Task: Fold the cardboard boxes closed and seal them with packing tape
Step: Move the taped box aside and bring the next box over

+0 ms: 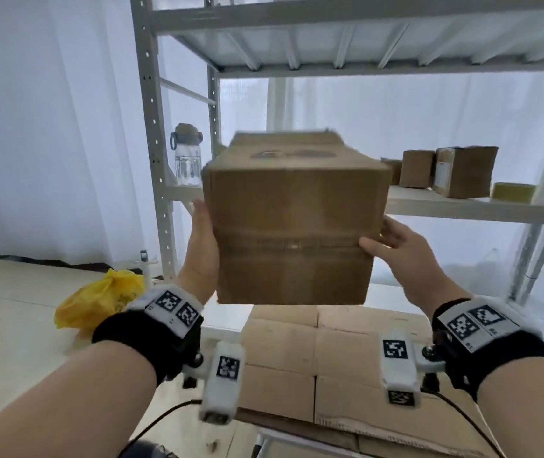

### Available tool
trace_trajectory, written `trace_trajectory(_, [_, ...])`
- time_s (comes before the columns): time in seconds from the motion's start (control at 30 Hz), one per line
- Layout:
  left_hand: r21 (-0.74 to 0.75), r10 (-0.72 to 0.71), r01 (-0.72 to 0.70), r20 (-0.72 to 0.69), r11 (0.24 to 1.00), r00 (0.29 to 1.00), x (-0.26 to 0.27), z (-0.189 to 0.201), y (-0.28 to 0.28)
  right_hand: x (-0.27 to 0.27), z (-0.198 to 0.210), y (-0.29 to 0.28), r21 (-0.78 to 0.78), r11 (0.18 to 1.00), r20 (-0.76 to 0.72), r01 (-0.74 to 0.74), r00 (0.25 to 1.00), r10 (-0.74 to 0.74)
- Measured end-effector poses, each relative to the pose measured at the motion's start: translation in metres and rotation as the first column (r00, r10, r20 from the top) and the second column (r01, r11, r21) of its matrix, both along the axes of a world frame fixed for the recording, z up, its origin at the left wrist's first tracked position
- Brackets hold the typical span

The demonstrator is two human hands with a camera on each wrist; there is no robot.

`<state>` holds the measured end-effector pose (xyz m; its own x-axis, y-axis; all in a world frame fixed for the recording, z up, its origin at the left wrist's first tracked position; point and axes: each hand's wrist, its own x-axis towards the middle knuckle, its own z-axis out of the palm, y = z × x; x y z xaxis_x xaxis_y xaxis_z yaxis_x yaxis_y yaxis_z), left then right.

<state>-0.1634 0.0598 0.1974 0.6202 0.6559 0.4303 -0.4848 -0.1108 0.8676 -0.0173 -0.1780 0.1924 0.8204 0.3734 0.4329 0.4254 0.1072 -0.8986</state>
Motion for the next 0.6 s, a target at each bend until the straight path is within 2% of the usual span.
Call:
trace_trajectory(0.07, [-0.309, -0.102, 0.063, -0.11, 0.949, 0.989, 0.006, -0.01, 0.011, 0.004, -0.02, -0.012, 0.062, 0.996, -0.215, -0.067, 0.973, 0.079])
trace_trajectory(0.1, [-0.395, -0.158, 0.08, -0.169, 0.915, 0.973, 0.01, -0.017, 0.017, 0.009, -0.03, -0.018, 0.124, 0.989, -0.354, -0.081, 0.928, 0.12])
trace_trajectory(0.13, [-0.422, -0.22, 0.103, -0.238, 0.901, 0.946, 0.013, -0.027, 0.023, 0.011, -0.039, -0.022, 0.137, 0.986, -0.448, -0.09, 0.883, 0.143])
trace_trajectory(0.2, [-0.327, -0.242, 0.086, -0.475, 0.941, 0.846, 0.019, -0.047, 0.021, 0.011, -0.055, -0.023, -0.044, 0.988, -0.519, -0.151, 0.848, 0.106])
trace_trajectory(0.27, [-0.16, -0.166, 0.079, -0.656, 0.984, 0.736, 0.027, -0.066, 0.01, 0.004, -0.069, -0.016, -0.309, 0.938, -0.49, -0.16, 0.871, -0.013])
trace_trajectory(0.3, [-0.024, -0.053, 0.051, -0.701, 0.998, 0.711, 0.032, -0.075, 0.003, 0.003, -0.077, -0.012, -0.4, 0.91, -0.437, -0.107, 0.895, -0.087])
trace_trajectory(0.37, [0.179, 0.164, -0.05, -0.709, 0.983, 0.686, 0.043, -0.086, 0.003, 0.007, -0.089, -0.005, -0.49, 0.871, -0.286, 0.043, 0.936, -0.207])
trace_trajectory(0.4, [0.21, 0.201, -0.071, -0.705, 0.975, 0.68, 0.046, -0.086, 0.003, 0.011, -0.092, -0.002, -0.517, 0.851, -0.233, 0.092, 0.942, -0.243])
trace_trajectory(0.5, [0.101, 0.182, -0.157, -0.703, 0.982, 0.688, 0.064, -0.094, 0.018, 0.022, -0.095, 0.003, -0.571, 0.809, -0.174, 0.14, 0.943, -0.285])
trace_trajectory(0.6, [0.031, 0.245, -0.295, -0.643, 0.955, 0.725, 0.066, -0.093, 0.011, 0.028, -0.098, 0.012, -0.512, 0.855, -0.211, 0.083, 0.953, -0.219])
